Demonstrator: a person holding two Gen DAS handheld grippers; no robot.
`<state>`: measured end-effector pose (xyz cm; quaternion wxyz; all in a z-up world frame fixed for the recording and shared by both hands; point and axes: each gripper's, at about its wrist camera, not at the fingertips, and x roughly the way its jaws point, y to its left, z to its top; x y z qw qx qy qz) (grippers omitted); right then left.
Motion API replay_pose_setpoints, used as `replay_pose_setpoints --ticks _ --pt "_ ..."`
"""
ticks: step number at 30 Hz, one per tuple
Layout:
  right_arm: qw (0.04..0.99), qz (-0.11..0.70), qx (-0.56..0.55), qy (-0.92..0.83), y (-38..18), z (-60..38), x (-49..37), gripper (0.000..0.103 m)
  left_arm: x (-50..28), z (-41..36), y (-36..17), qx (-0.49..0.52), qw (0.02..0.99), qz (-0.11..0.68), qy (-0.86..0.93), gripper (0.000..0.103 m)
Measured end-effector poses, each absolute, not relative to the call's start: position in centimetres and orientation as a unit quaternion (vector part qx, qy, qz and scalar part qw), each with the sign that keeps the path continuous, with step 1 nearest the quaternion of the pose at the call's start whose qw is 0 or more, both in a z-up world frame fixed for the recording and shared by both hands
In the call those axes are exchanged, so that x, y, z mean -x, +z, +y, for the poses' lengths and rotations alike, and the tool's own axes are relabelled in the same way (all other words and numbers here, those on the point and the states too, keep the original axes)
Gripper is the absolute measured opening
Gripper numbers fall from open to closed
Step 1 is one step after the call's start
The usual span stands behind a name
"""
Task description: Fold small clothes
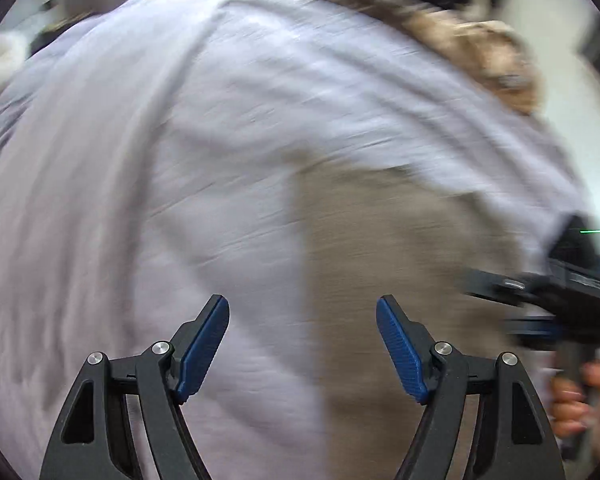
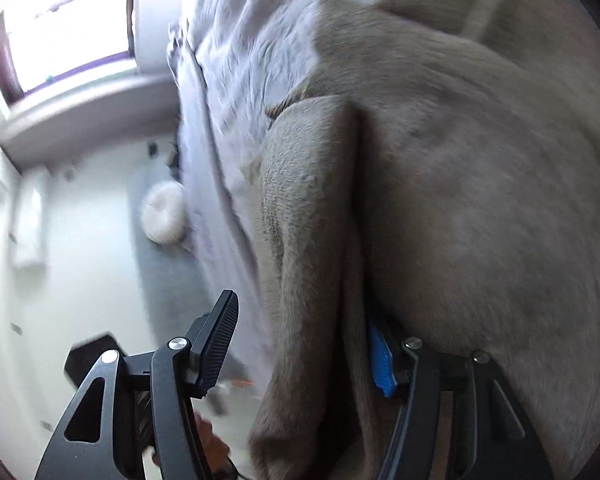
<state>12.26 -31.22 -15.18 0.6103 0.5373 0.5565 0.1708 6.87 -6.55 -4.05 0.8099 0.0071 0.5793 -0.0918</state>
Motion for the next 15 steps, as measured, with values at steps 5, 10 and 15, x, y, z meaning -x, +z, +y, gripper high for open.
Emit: replay_pose_setpoints --ticks 5,10,15 --pt "0.694 0.570 -0.408 0.162 -11.7 -29.1 -14.3 0.015 -6.9 -5.7 -7.2 -0.007 0.790 0.609 -0.074 0.077" --pt "0.759 0.499 -0.366 0.204 -4.6 -29.7 -13.7 0.014 -5.2 -8.5 -4.1 -0.033 0.812 0.571 -0.118 0.077" --pt "0.786 0.464 -0.368 0.177 -2.7 -34.5 -10.8 0.014 -4.2 -13.4 -3.5 -0.093 0.813 0.552 -0.157 0.077"
